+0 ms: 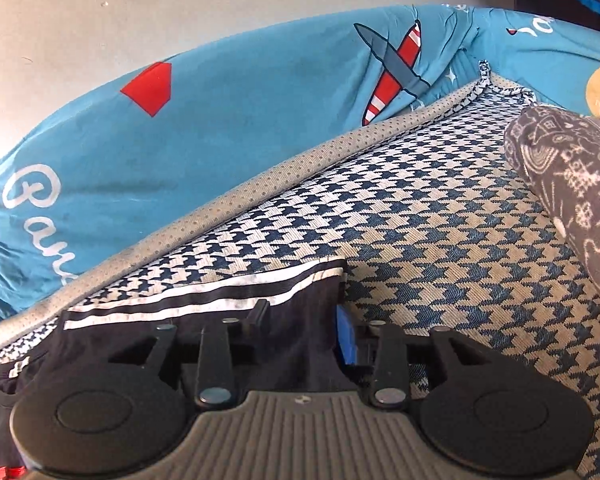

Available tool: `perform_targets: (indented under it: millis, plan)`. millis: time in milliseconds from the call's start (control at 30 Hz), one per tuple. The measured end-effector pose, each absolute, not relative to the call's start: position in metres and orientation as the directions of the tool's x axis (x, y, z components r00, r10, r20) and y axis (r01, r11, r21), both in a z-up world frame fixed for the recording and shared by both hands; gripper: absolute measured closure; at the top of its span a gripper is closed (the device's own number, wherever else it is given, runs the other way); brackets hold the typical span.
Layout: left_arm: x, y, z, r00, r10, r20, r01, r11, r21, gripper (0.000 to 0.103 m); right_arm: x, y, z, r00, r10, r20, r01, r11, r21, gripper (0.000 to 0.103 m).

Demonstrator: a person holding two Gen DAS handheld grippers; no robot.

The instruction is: Fold clothes

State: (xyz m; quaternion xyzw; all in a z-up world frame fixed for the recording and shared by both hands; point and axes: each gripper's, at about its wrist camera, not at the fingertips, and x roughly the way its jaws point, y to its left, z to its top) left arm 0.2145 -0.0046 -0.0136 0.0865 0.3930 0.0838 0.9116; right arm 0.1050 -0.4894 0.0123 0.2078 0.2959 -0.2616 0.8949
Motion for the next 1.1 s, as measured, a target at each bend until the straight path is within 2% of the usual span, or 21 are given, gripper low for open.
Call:
perform_targets:
  millis: [100, 333, 633, 733, 800, 933, 1000, 1033, 1100]
  plan:
    - [0.205, -0.005, -0.003, 0.705, 0.137, -0.696, -0.049, 0.988, 0.146, 0.004, 0.090, -0.486, 0.021, 0.701, -0.307, -0.643, 0.561, 0.794, 0.233, 0.067]
    - [0.174, -0.037, 0.000, 0.716, 0.006, -0.698, 0.126, 0.983, 0.137, 0.004, 0.044, -0.474, 0.032, 0.703, -0.169, -0.691, 0.494, 0.814, 0.304, 0.067]
    - [0.133, -0.049, -0.004, 0.706, -0.017, -0.708, 0.176, 0.973, 0.152, 0.004, 0.000, -0.443, 0.021, 0.659, -0.059, -0.750, 0.416, 0.859, 0.299, 0.067]
    - [0.123, -0.048, -0.006, 0.699, -0.034, -0.715, 0.169, 0.978, 0.119, 0.004, -0.006, -0.432, 0.014, 0.645, -0.031, -0.764, 0.381, 0.879, 0.287, 0.067]
    - [0.116, -0.047, -0.008, 0.688, -0.050, -0.724, 0.169, 0.981, 0.093, 0.004, -0.007, -0.424, 0.010, 0.636, -0.040, -0.771, 0.366, 0.895, 0.256, 0.067]
    - [0.109, -0.052, -0.018, 0.677, -0.035, -0.735, 0.177, 0.977, 0.117, 0.004, -0.008, -0.407, 0.007, 0.631, -0.072, -0.772, 0.324, 0.929, 0.178, 0.067]
    - [0.110, -0.052, -0.024, 0.668, -0.021, -0.744, 0.168, 0.978, 0.124, 0.004, -0.008, -0.400, 0.006, 0.631, -0.084, -0.771, 0.301, 0.942, 0.144, 0.074]
    - [0.111, -0.051, -0.026, 0.664, -0.013, -0.748, 0.161, 0.979, 0.126, 0.004, -0.007, -0.396, 0.006, 0.632, -0.090, -0.770, 0.288, 0.949, 0.126, 0.082]
    - [0.112, -0.049, -0.028, 0.666, 0.002, -0.746, 0.146, 0.980, 0.133, 0.003, -0.007, -0.392, 0.005, 0.633, -0.107, -0.767, 0.278, 0.956, 0.097, 0.092]
